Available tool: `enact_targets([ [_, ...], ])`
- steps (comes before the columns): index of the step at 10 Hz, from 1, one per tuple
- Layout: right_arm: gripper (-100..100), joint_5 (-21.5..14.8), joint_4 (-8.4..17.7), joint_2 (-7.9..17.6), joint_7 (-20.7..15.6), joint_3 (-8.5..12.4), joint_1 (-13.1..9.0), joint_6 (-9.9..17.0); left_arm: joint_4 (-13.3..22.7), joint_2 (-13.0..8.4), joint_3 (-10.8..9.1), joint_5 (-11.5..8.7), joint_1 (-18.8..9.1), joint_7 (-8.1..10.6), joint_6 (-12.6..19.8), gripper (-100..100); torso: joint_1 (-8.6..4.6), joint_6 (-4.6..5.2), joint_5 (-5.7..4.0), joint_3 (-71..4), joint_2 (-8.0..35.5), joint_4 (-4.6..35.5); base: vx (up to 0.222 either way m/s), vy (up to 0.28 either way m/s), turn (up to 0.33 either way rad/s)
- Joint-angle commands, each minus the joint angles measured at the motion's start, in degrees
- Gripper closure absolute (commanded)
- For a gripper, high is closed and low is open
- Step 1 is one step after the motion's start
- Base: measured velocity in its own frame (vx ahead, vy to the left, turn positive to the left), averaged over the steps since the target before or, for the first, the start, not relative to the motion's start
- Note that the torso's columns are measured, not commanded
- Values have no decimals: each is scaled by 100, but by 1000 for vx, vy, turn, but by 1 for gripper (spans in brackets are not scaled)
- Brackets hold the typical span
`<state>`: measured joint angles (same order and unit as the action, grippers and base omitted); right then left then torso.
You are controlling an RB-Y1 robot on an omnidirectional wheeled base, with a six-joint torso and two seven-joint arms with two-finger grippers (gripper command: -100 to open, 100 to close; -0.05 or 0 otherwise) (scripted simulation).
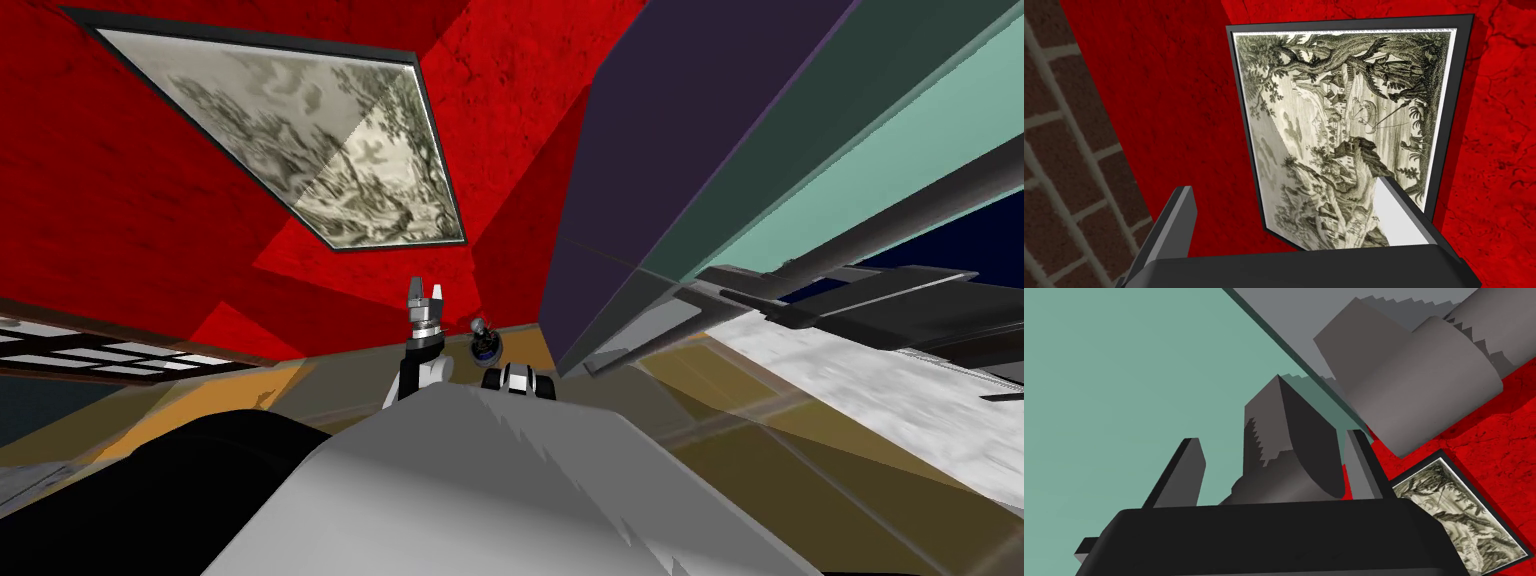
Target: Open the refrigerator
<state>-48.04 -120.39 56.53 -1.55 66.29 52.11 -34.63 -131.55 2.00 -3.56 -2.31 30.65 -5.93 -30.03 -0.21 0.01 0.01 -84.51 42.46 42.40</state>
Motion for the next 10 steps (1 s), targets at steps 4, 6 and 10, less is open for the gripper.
enact_targets([
  [4,100,246,104,57,-192,-2,-194,-348,1,-1,-1,0,-3,0,1,0,-36,24,-2,0,11,16,-232,-200,173],
  [6,100,307,130,71,-240,-3,-242,-435,1,-1,-1,0,-2,0,1,0,-19,14,2,-31,-37,-1,-238,-169,104],
  [10,100,492,208,114,-385,-5,-388,-696,1,-1,-1,0,-2,0,1,0,3,0,13,-40,-46,-5,-252,-178,173],
])
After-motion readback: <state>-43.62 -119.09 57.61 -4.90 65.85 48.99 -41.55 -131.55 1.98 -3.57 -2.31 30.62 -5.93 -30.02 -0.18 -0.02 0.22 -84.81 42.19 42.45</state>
